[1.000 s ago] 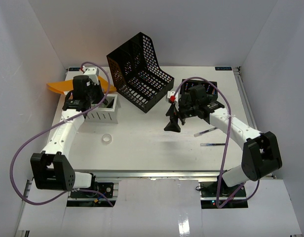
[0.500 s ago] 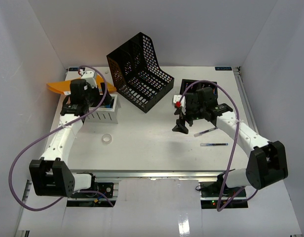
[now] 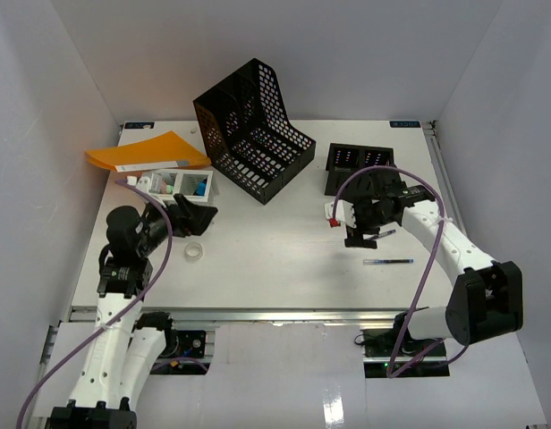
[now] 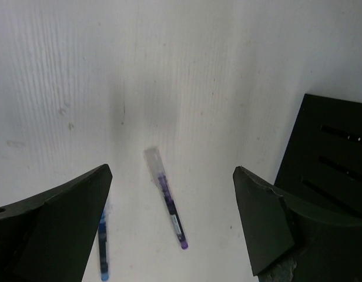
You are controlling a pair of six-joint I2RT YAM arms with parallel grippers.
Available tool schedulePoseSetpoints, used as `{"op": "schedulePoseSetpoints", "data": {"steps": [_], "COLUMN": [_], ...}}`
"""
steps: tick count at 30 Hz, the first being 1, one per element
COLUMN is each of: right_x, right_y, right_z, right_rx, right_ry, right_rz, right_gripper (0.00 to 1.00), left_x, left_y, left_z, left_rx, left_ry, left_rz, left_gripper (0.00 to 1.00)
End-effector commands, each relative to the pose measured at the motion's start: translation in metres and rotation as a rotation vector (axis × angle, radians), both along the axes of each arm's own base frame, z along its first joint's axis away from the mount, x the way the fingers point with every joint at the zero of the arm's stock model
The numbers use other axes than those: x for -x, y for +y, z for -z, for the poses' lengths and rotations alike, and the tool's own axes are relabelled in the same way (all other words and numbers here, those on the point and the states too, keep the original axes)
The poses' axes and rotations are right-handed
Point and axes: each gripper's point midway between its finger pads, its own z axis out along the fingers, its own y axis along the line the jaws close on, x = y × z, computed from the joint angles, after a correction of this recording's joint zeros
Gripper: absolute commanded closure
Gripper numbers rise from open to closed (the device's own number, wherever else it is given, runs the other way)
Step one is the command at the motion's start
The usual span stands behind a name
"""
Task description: Organize the desk
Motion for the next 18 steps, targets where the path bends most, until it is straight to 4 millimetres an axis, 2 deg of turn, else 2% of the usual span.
{"op": "schedulePoseSetpoints", "data": {"steps": [1, 5, 10, 12, 18], "right_x": [-0.007, -0.026, -0.043, -0.045, -0.054], "right_y": [-0.040, -0.065, -0.084, -0.084, -0.074], "right_z": [0.015, 0.028, 0.051, 0.061, 0.072], "right_rx": [0.200, 0.283, 0.381, 0.391, 0.350], "right_ry": [-0.060, -0.052, -0.001, 0.022, 0.037], "right_rz": [-0.090, -0.095, -0.098, -0.112, -0.145], "right_gripper": [0.11, 0.16, 0.27, 0.29, 0.30], "left_x": [0.026, 0.040, 0.050, 0.053, 0.059], "left_y": [-0.020, -0.023, -0.028, -0.030, -0.032], "left_z": [0.031, 0.060, 0.072, 0.071, 0.071], "left_rx": [0.154, 0.188, 0.243, 0.255, 0.259], "left_ry": [0.123, 0.183, 0.226, 0.224, 0.232], "left_rz": [0.094, 0.106, 0.125, 0.139, 0.159], "left_gripper": [0.02, 0.02, 0.02, 0.02, 0.02]}}
